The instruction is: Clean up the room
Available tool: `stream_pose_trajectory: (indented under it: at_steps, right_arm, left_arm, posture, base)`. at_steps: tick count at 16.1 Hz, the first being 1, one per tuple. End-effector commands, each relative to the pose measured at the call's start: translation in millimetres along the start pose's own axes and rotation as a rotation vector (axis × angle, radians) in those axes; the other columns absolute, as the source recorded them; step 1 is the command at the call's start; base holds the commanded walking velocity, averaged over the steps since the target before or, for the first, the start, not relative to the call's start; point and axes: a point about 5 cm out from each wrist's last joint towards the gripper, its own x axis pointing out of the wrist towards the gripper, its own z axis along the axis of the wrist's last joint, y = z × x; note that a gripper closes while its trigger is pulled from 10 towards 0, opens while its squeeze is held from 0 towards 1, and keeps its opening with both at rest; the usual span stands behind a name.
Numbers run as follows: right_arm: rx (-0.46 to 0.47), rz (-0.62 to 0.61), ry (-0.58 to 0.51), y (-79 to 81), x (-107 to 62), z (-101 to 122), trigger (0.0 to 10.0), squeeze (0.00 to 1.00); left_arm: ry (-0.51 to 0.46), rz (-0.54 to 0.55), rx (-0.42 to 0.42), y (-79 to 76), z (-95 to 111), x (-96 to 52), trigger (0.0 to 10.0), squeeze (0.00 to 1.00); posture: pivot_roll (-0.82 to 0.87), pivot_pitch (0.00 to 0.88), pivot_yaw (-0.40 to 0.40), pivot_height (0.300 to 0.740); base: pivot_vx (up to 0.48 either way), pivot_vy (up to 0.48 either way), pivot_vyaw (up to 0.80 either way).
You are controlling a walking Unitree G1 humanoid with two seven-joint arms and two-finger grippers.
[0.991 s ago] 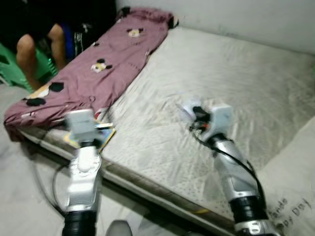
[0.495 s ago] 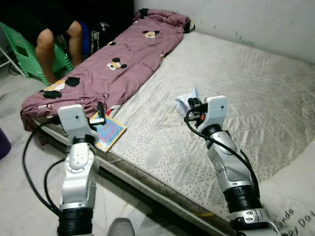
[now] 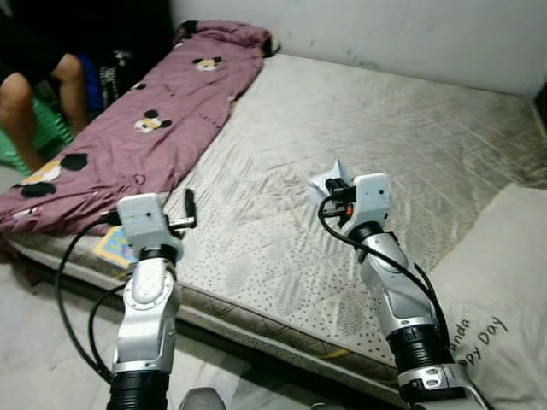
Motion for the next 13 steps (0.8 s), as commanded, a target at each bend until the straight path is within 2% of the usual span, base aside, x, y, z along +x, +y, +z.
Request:
stream_pose_trajectory:
  at_steps: [1,13]
  right_arm:
    - [-0.012,0.003,0.003,-0.1,1.3,1.9,10.0,0.00]
    - [-0.004,0.000,0.026,-0.2,-3.1,-3.8,10.0,0.00]
  left_arm:
    - [0.013,-0.003,0.003,0.3,-2.9,1.5,10.0,0.00]
    - [0.013,-0.028,-0.007,-5.4,-5.2,-1.9,10.0,0.00]
  posture:
    - [-0.02,0.000,0.011,0.740]
    - [-0.02,0.000,0.007,0.740]
  base:
    - [0.000,0.000,-0.80]
    - [0.000,0.000,-0.73]
